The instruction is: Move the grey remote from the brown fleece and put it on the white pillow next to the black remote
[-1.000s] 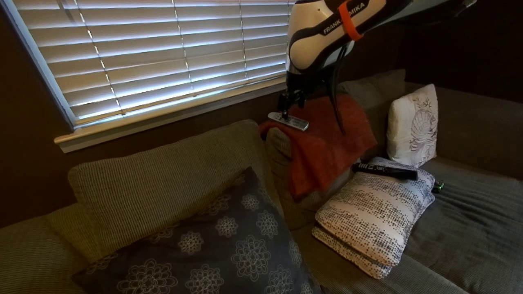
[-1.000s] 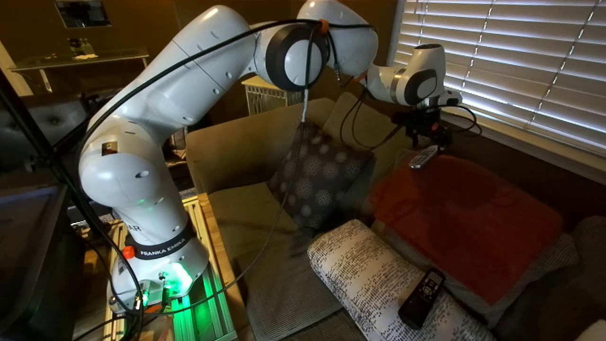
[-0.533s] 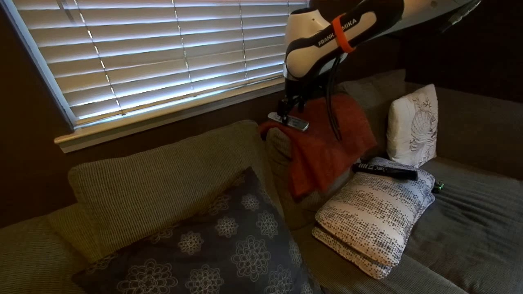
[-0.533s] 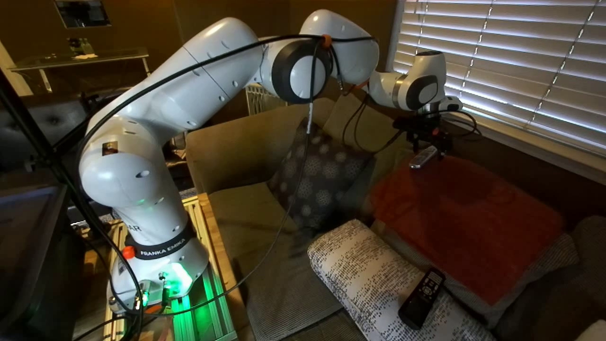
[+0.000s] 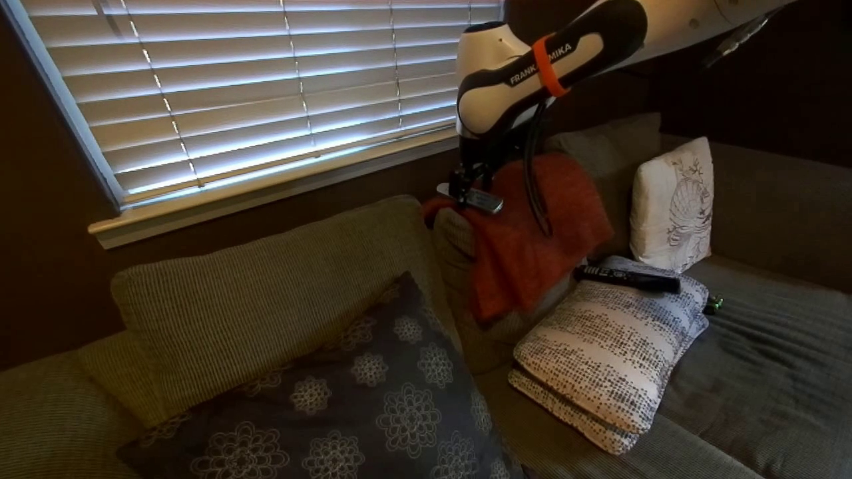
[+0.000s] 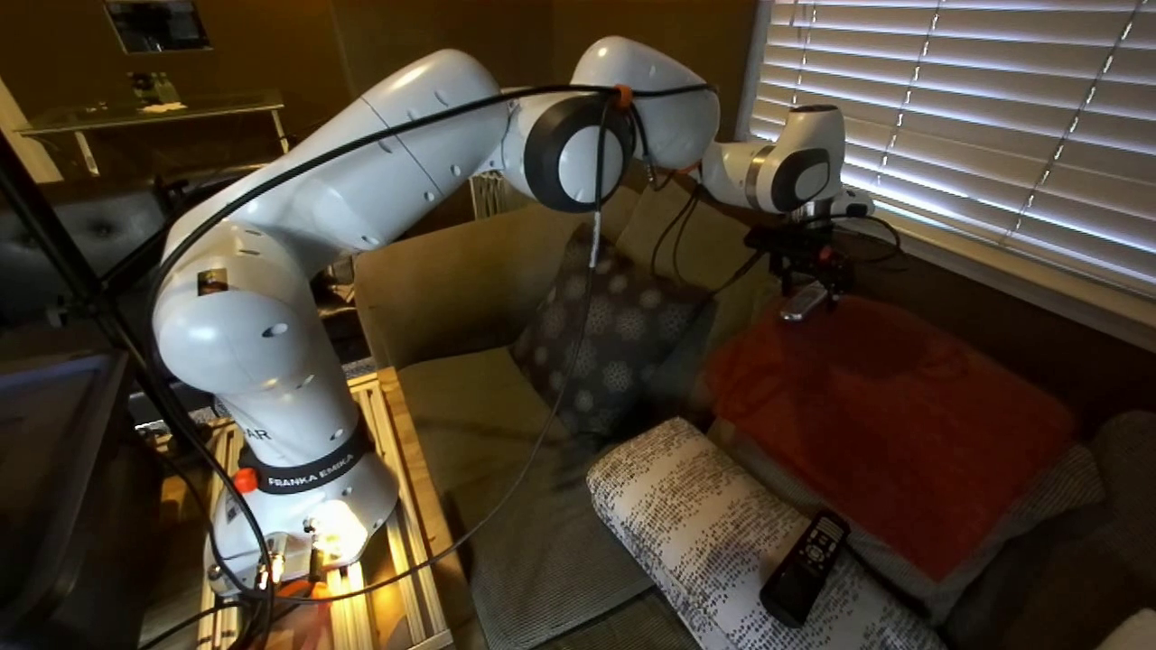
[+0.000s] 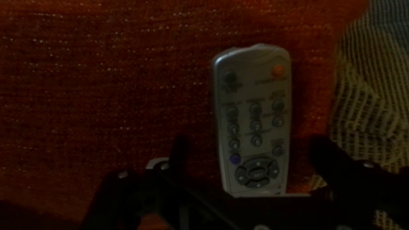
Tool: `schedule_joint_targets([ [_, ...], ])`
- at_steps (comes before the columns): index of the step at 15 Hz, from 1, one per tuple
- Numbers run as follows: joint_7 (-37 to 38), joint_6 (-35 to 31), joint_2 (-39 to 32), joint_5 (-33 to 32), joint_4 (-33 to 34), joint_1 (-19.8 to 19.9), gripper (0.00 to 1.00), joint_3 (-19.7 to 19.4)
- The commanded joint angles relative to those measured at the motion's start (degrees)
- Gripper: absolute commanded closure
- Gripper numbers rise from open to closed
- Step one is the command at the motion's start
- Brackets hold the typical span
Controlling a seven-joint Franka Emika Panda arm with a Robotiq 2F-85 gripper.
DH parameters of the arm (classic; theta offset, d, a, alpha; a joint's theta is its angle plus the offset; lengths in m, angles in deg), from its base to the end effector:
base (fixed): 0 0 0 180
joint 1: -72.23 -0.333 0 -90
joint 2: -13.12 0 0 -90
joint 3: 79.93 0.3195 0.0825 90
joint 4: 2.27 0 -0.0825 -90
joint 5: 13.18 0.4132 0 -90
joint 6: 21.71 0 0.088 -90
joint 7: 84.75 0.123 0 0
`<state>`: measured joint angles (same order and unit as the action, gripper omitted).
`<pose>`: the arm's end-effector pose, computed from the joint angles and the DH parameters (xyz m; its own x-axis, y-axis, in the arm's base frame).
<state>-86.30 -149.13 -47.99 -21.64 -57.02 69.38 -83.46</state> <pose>0.8387 0.0035 0.2079 0.9719 0.1457 0.1850 0.1099 -0.9755 0.1906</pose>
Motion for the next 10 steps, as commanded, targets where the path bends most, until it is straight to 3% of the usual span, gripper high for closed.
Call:
schedule_joint_targets([
  [1, 0.39, 2.58, -2.86, -0.86, 4.76, -0.83, 0.26, -0.78],
  [3, 0.34, 2.72, -3.28, -0.84, 5.42, -0.93, 0.35, -0.8],
  [8, 0.26, 2.61, -3.48, -0.95, 6.13, -0.99, 0.7, -0.9],
  [10, 0.5, 2.04, -2.95, -1.14, 5.55, -1.16, 0.71, -1.07],
])
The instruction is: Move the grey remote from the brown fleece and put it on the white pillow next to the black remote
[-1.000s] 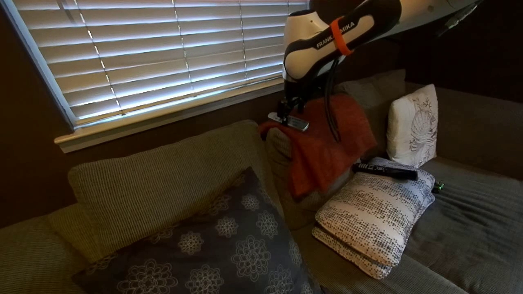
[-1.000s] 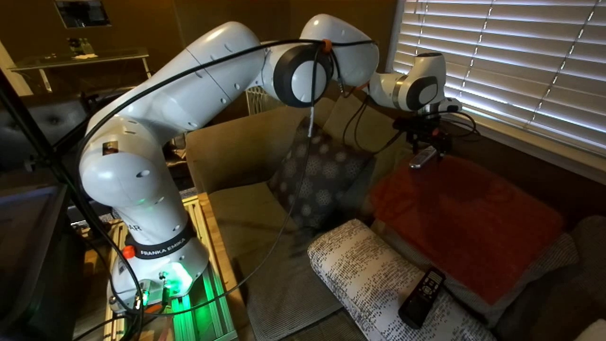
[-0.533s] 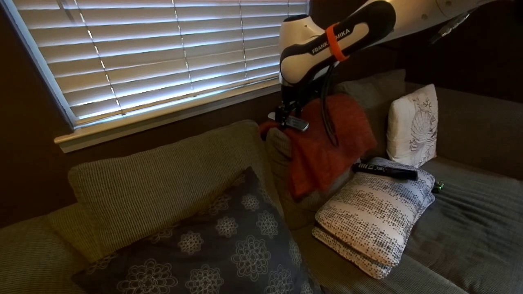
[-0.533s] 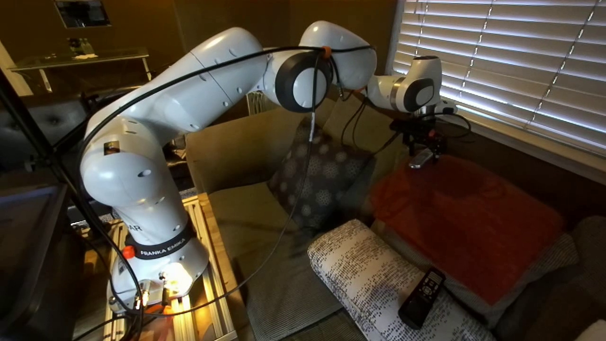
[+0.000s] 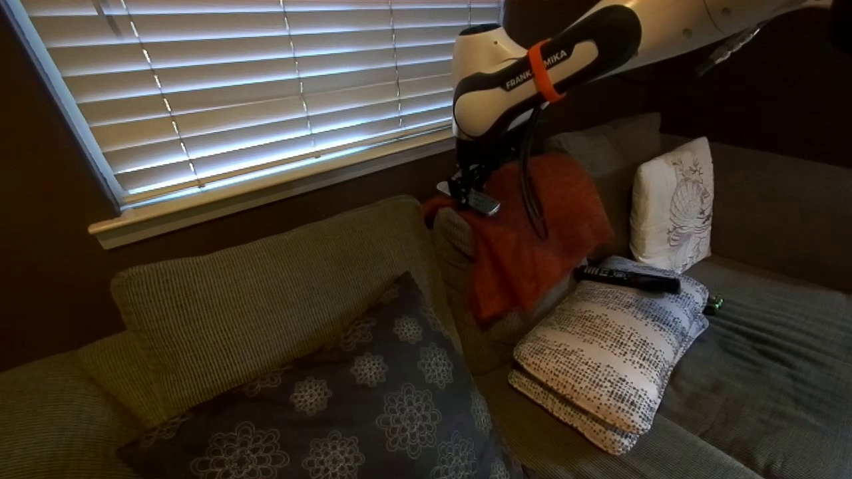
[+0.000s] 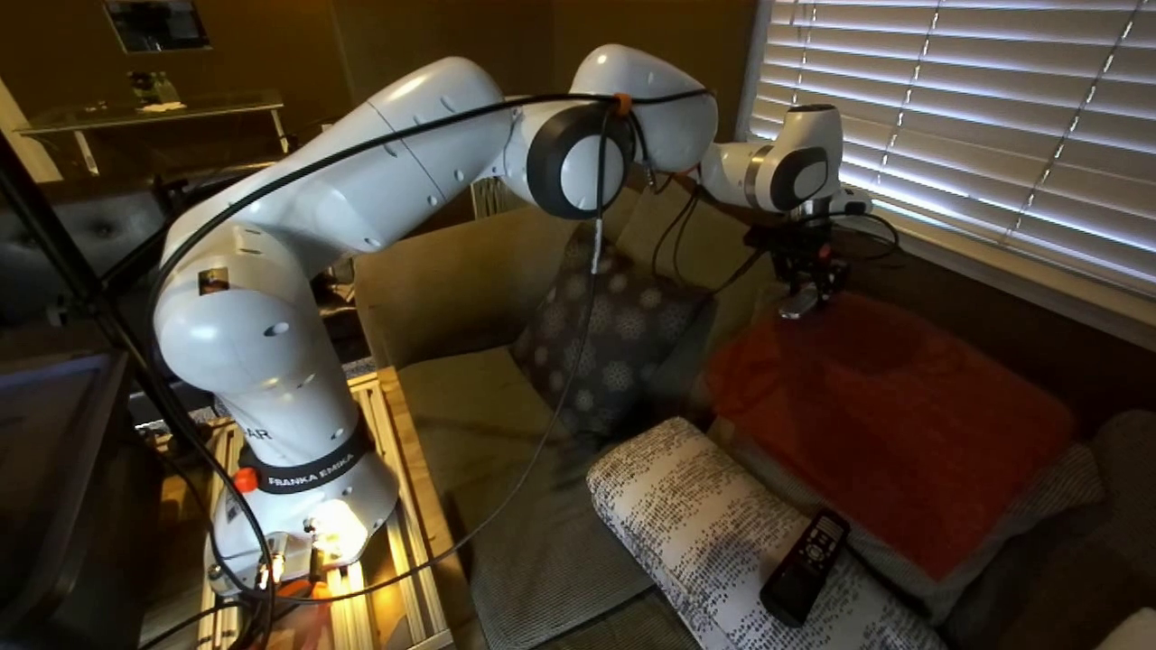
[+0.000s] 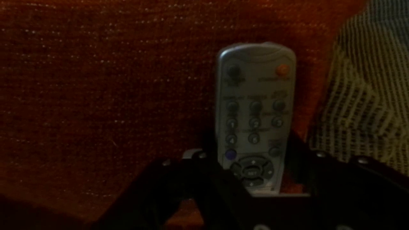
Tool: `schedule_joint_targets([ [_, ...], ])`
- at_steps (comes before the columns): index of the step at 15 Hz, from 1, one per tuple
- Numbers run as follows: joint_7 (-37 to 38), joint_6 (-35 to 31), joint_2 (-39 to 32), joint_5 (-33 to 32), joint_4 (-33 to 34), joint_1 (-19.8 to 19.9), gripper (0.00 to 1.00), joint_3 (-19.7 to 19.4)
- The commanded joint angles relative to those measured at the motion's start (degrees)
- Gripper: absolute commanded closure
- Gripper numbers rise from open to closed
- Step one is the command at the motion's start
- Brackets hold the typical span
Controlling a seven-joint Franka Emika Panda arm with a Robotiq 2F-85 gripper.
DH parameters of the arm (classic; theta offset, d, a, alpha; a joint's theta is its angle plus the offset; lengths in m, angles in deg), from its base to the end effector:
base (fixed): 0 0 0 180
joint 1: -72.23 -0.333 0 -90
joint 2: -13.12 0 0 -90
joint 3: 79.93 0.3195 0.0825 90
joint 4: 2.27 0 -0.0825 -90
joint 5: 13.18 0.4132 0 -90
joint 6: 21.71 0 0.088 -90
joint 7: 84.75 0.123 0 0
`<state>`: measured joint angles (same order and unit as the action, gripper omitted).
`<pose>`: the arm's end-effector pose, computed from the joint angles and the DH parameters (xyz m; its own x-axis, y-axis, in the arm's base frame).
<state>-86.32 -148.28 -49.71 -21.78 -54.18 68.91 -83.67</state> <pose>0.8435 0.0094 0.2070 0.9697 0.1546 0.1889 0.1166 -0.9732 0.1983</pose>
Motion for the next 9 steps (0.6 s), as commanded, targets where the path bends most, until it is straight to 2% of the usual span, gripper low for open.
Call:
schedule_joint_targets([
  [1, 0.53, 0.87, -0.5, -1.05, 1.84, -0.79, 0.71, -0.84],
  [9, -1.09, -1.81, 8.76, -1.68, -9.8, -1.11, 0.71, -0.27],
])
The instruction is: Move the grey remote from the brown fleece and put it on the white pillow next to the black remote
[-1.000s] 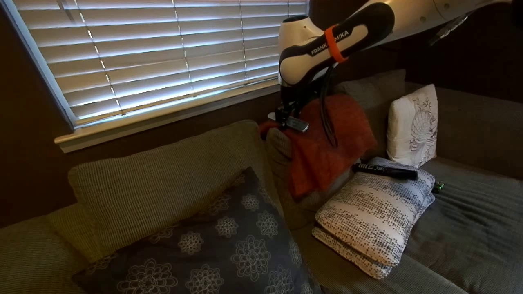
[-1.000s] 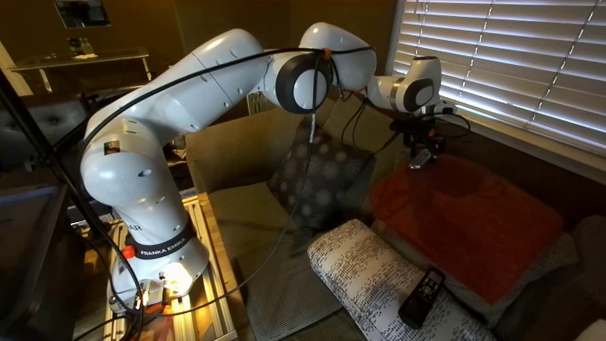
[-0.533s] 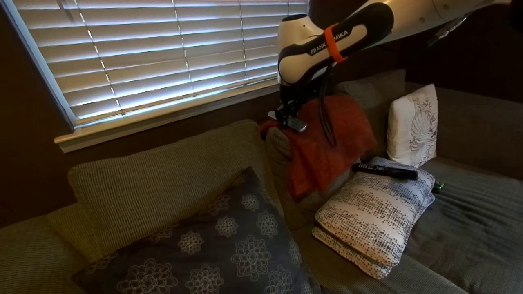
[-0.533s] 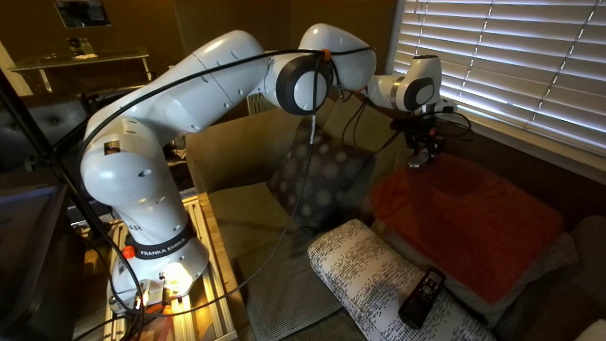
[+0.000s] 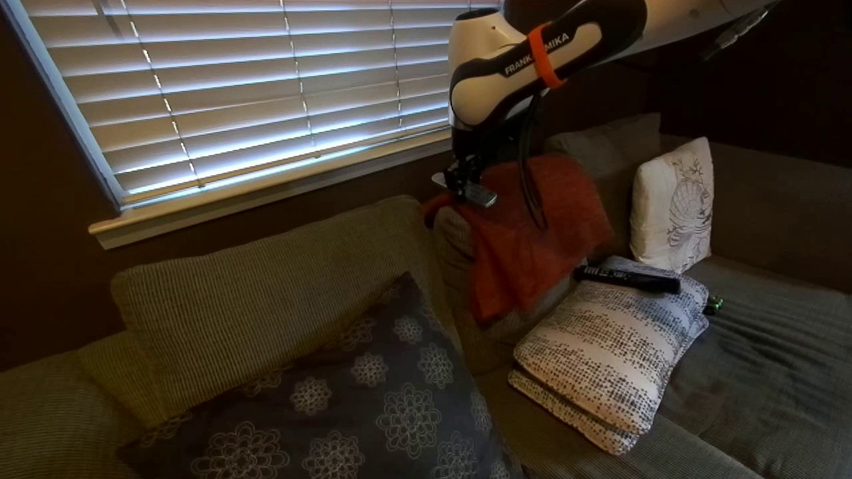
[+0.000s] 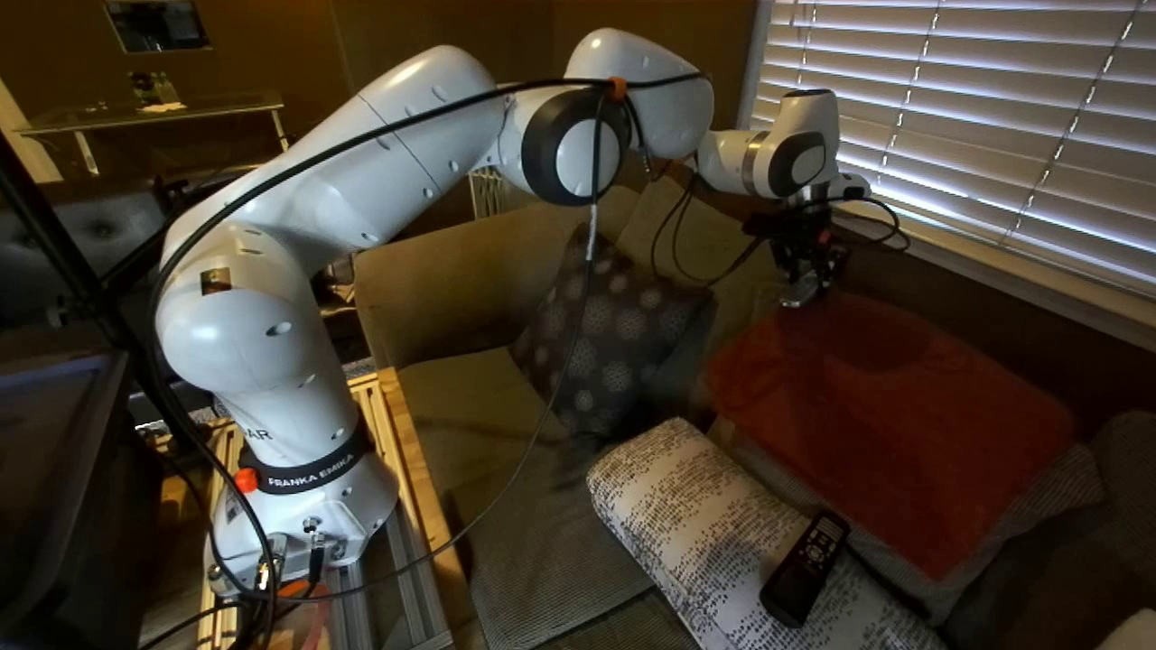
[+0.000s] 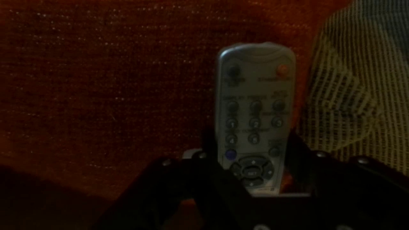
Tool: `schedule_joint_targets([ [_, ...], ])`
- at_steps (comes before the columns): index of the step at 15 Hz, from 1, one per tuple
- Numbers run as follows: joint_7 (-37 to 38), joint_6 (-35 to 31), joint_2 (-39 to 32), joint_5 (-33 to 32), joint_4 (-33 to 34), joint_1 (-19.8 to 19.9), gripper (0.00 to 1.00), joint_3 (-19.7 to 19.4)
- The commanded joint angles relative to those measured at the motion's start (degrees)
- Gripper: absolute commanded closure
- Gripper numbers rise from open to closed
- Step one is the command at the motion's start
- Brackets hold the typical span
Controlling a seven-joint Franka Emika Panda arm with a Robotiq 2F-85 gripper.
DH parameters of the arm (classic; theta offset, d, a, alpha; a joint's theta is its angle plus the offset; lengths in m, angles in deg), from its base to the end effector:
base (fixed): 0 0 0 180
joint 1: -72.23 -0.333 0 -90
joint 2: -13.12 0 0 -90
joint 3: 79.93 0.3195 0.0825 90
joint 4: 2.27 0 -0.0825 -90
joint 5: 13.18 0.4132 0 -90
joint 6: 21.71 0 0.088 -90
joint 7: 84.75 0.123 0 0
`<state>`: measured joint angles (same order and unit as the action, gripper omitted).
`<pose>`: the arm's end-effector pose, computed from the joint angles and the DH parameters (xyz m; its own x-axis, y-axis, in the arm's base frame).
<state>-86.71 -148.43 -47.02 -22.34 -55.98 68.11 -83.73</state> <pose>0.8428 0.0195 0.2305 0.9626 0.1784 0.2038 0.1351 -0.9685 0.2093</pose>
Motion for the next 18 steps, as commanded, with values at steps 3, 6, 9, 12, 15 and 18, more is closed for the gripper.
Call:
schedule_joint_targets([
  [3, -3.22, -2.46, 11.63, -0.98, -15.56, 0.56, 0.71, 0.63],
  [6, -5.97, -3.33, 16.55, -0.28, -22.13, 1.8, 0.71, 1.67],
  [9, -8.35, -3.43, 21.72, 0.6, -29.05, 3.21, 0.71, 2.94],
  [12, -9.95, -4.38, 26.52, 0.82, -36.26, 4.29, 0.71, 3.81],
  [15, -9.29, -6.67, 31.19, 1.27, -43.96, 4.99, 0.71, 4.01],
  [18, -8.73, -10.74, 35.48, 2.54, -52.08, 5.74, 0.71, 4.16],
])
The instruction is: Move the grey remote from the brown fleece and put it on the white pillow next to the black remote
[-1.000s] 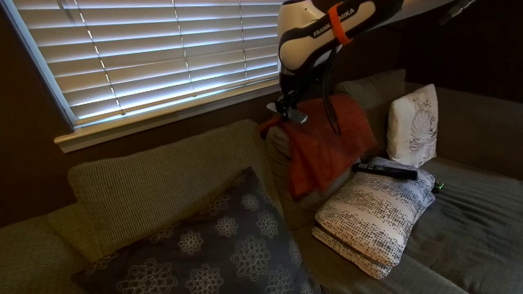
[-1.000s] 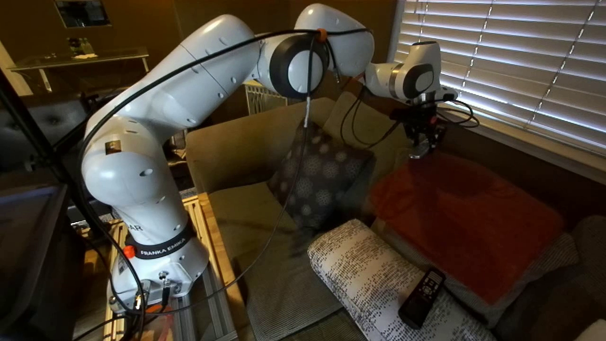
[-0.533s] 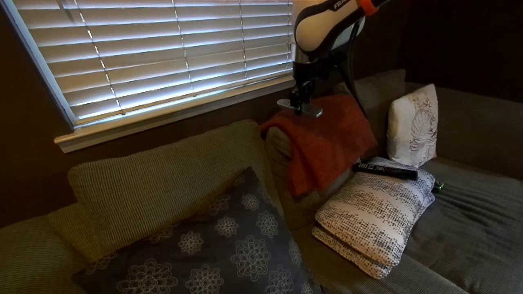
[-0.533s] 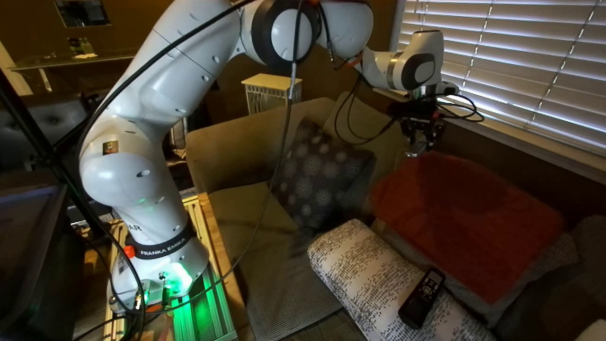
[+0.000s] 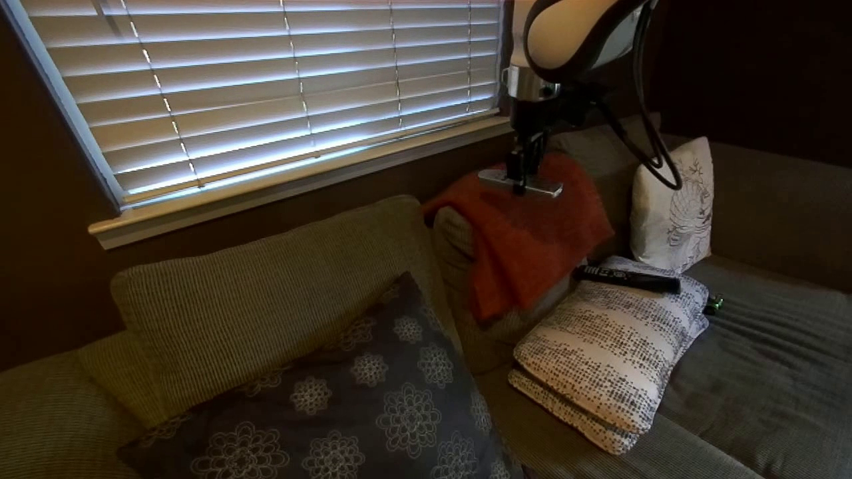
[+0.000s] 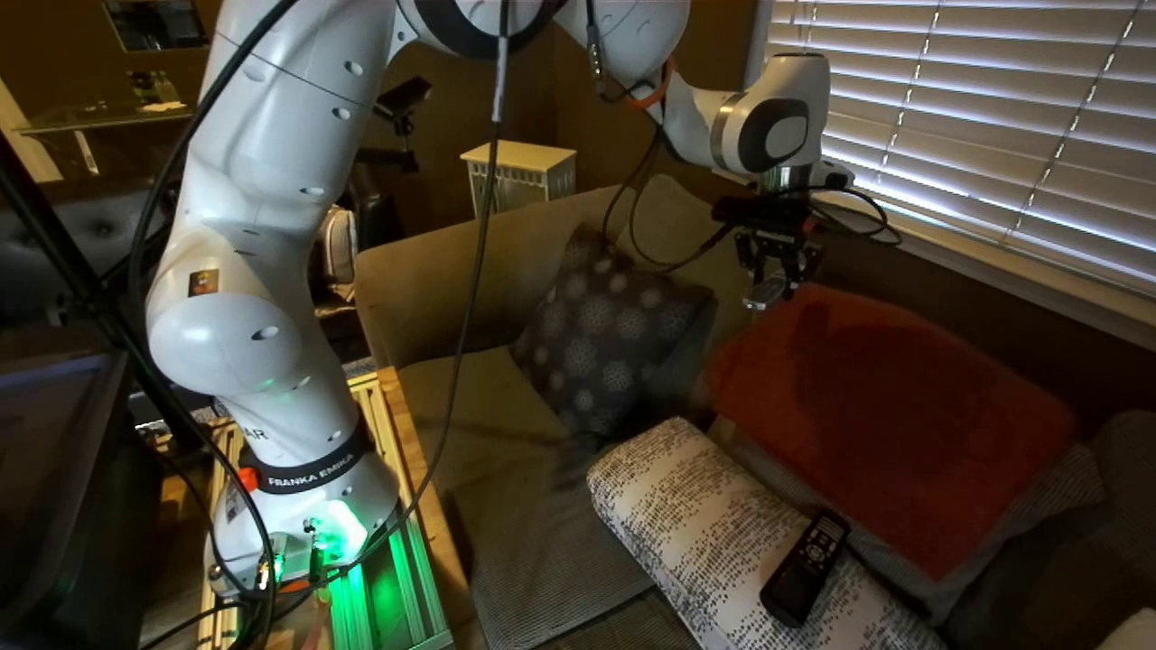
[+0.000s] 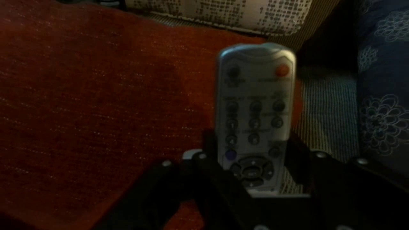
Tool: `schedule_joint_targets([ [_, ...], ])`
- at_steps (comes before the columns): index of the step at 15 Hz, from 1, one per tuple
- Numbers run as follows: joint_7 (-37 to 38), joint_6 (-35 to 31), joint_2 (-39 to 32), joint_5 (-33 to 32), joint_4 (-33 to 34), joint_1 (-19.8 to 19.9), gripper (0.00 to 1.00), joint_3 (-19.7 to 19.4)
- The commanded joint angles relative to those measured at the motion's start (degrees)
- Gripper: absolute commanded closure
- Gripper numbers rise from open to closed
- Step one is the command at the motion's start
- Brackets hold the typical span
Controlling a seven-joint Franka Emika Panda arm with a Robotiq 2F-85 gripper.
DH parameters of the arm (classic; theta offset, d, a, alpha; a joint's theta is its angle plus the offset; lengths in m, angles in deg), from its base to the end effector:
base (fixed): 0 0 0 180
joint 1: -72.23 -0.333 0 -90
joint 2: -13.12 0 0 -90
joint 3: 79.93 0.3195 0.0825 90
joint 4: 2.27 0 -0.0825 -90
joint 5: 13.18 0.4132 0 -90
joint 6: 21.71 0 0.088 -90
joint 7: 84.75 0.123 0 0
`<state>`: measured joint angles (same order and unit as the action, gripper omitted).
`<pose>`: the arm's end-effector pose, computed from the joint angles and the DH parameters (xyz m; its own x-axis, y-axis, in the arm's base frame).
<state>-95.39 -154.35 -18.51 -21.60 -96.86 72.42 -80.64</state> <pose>0.7212 -0.0149 0.2721 0.9602 0.2674 0.0805 0.2545 -0.9566 0.1419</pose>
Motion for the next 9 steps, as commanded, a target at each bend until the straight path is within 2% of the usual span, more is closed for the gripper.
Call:
schedule_joint_targets([
  [1, -0.15, -6.25, 8.31, 2.38, -14.03, 1.75, 0.71, 1.18],
  [4, 0.5, -10.54, 12.44, 3.36, -22.54, 2.1, 0.71, 0.91],
  [9, 1.94, -13.4, 15.24, 3.87, -29.87, 2.28, 0.71, 0.47],
])
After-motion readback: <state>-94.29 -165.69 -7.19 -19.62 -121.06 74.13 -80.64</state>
